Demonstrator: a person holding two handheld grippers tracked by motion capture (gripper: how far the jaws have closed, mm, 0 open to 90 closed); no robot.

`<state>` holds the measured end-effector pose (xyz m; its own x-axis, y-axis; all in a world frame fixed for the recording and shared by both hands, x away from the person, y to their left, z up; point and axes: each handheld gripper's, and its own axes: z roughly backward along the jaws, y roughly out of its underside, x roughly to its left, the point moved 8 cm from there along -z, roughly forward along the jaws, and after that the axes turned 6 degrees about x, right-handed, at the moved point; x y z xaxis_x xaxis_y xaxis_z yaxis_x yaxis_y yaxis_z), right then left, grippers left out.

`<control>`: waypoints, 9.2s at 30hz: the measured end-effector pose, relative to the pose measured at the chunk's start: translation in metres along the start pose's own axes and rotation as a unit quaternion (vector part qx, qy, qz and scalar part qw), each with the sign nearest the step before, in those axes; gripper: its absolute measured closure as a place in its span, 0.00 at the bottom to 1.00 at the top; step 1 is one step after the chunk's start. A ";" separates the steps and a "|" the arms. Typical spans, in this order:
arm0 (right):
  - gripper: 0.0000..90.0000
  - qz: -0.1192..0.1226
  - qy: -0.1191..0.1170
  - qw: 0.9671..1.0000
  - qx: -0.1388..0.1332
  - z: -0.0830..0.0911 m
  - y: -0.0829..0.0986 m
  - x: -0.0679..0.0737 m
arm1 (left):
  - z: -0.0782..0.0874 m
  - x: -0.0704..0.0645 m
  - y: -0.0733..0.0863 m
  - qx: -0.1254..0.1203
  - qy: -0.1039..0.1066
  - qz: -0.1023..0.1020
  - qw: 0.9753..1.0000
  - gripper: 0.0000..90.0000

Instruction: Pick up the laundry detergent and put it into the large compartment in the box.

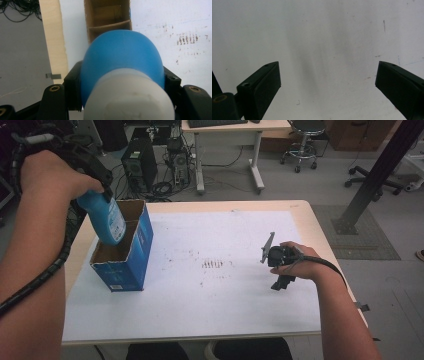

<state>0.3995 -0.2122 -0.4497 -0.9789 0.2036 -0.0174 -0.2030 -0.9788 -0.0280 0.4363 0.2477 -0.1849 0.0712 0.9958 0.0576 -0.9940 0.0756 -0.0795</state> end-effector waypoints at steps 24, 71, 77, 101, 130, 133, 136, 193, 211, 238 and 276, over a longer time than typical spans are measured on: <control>0.07 -0.001 -0.001 1.000 0.002 0.001 -0.002 0.001 | -0.062 0.007 0.003 0.020 0.015 0.006 1.000 0.42; 0.07 0.005 -0.005 1.000 -0.005 -0.011 -0.006 0.003 | -0.144 -0.002 0.010 0.039 0.009 0.005 0.999 0.42; 0.07 0.005 -0.005 1.000 -0.007 -0.010 -0.006 0.002 | -0.151 -0.002 0.010 0.042 0.009 0.006 0.999 0.42; 0.07 0.002 -0.004 1.000 -0.003 -0.004 -0.008 0.002 | -0.170 0.003 0.010 0.048 0.009 0.006 0.999 0.42; 0.07 0.002 -0.006 1.000 -0.003 -0.008 -0.005 0.002 | -0.178 0.002 0.009 0.049 0.005 0.003 0.999 0.42; 0.07 0.000 -0.008 1.000 -0.004 -0.009 -0.005 0.002 | -0.178 0.002 0.008 0.047 0.004 0.001 0.999 0.42; 0.07 0.000 -0.008 1.000 -0.004 -0.009 -0.004 0.002 | -0.178 0.001 0.008 0.047 0.003 0.000 0.999 0.41; 0.07 0.003 0.003 1.000 -0.021 0.001 -0.002 0.006 | -0.125 0.003 0.018 0.015 -0.028 -0.040 0.999 0.06; 0.07 0.002 0.003 1.000 -0.018 0.002 -0.002 0.007 | -0.100 -0.023 0.019 -0.004 -0.019 -0.102 0.995 0.01; 0.07 0.005 0.007 1.000 -0.016 0.010 0.001 0.008 | -0.056 -0.141 0.042 -0.032 -0.018 -0.359 0.933 0.01; 0.07 0.029 0.006 0.999 -0.022 0.020 -0.001 0.015 | -0.067 -0.191 0.072 -0.016 -0.010 -0.512 0.859 0.00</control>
<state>0.3850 -0.2084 -0.4303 -0.9887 0.1465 -0.0318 -0.1440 -0.9871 -0.0704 0.3569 0.0661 -0.2680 0.9048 0.4053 0.1306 -0.4083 0.9129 -0.0045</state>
